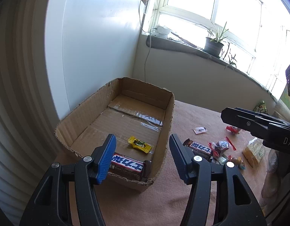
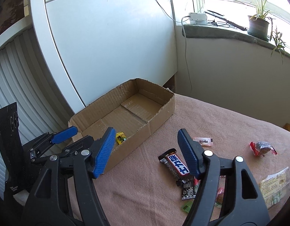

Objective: Organize snacks
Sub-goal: 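Withdraw both tools from the box and move them to the bagged bread loaf, then clamp the bagged bread loaf between the left and right grippers, then lift the bread loaf with both grippers and carry it over the box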

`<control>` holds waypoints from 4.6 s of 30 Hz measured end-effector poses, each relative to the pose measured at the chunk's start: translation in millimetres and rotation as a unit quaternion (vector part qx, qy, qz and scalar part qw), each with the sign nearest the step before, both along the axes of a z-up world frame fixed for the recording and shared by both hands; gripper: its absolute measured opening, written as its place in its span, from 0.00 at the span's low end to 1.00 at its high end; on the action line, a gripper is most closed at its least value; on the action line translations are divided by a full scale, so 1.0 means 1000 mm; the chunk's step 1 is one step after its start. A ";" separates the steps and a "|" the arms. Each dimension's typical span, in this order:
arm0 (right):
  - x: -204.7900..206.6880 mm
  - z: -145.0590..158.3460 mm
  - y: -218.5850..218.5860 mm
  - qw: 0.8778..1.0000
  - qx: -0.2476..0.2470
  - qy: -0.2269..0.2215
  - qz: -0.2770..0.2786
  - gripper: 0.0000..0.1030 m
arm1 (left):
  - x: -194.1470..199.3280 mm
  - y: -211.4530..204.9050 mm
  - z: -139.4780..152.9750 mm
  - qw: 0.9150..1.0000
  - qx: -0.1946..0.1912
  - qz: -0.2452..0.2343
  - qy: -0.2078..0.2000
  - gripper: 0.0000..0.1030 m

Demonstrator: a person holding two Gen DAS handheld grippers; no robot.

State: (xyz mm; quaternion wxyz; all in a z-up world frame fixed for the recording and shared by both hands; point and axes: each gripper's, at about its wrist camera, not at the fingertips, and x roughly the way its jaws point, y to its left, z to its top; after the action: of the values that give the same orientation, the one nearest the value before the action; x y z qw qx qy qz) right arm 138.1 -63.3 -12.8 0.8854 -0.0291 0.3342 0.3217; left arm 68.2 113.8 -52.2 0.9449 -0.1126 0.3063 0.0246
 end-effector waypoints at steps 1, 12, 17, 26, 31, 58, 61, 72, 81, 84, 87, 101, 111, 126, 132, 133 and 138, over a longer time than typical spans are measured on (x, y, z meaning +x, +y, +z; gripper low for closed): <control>-0.002 0.000 -0.008 1.000 -0.001 -0.001 -0.004 0.69 | 0.000 -0.003 -0.001 1.000 -0.002 -0.003 0.000 0.56; -0.025 -0.014 -0.094 0.998 -0.029 0.014 -0.047 0.69 | -0.002 -0.041 -0.007 0.999 -0.012 -0.046 0.010 0.56; -0.027 -0.033 -0.125 0.996 -0.036 0.034 -0.070 0.69 | 0.002 -0.060 -0.014 0.997 -0.018 -0.067 0.022 0.56; -0.031 -0.053 -0.176 0.992 -0.016 0.057 -0.114 0.69 | 0.011 -0.093 -0.021 0.994 -0.015 -0.099 0.040 0.56; -0.027 -0.054 -0.210 0.987 -0.007 0.061 -0.151 0.69 | 0.018 -0.112 -0.024 0.992 -0.016 -0.116 0.047 0.56; 0.047 -0.098 -0.318 0.976 0.036 0.145 -0.158 0.86 | 0.060 -0.270 -0.045 0.956 -0.074 -0.266 0.102 0.73; 0.056 -0.106 -0.320 0.974 0.050 0.164 -0.147 0.86 | 0.069 -0.276 -0.051 0.952 -0.089 -0.269 0.116 0.73; 0.075 -0.119 -0.313 0.970 0.076 0.210 -0.100 0.86 | 0.085 -0.290 -0.063 0.942 -0.112 -0.283 0.140 0.73; 0.075 -0.121 -0.302 0.968 0.071 0.220 -0.095 0.72 | 0.090 -0.302 -0.061 0.940 -0.103 -0.295 0.138 0.65; 0.072 -0.120 -0.300 0.969 0.067 0.220 -0.095 0.68 | 0.092 -0.304 -0.058 0.942 -0.100 -0.293 0.133 0.65; 0.067 -0.115 -0.296 0.970 0.061 0.216 -0.092 0.67 | 0.090 -0.300 -0.052 0.944 -0.094 -0.291 0.123 0.65; 0.050 -0.080 -0.253 0.980 0.050 0.177 -0.075 0.67 | 0.070 -0.261 -0.024 0.956 -0.075 -0.274 0.072 0.65; 0.042 -0.056 -0.187 0.987 0.045 0.154 -0.031 0.67 | 0.050 -0.200 -0.007 0.970 -0.073 -0.227 0.040 0.65; 0.049 -0.033 -0.074 0.989 0.044 0.135 0.045 0.67 | 0.040 -0.100 0.011 0.987 -0.068 -0.142 0.013 0.65; 0.057 -0.032 -0.031 0.987 0.045 0.137 0.074 0.67 | 0.047 -0.055 0.010 0.991 -0.079 -0.103 0.014 0.65; 0.059 -0.032 -0.023 0.986 0.045 0.138 0.079 0.67 | 0.047 -0.048 0.010 0.992 -0.080 -0.096 0.014 0.65; 0.067 -0.033 0.016 0.984 0.038 0.138 0.103 0.67 | 0.051 -0.014 0.008 0.995 -0.079 -0.063 0.015 0.65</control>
State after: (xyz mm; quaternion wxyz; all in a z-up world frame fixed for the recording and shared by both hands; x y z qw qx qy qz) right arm 205.4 -47.2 -45.3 0.7933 0.0144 0.4359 0.4248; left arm 118.9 99.7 -44.1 0.9280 -0.1672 0.3279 -0.0581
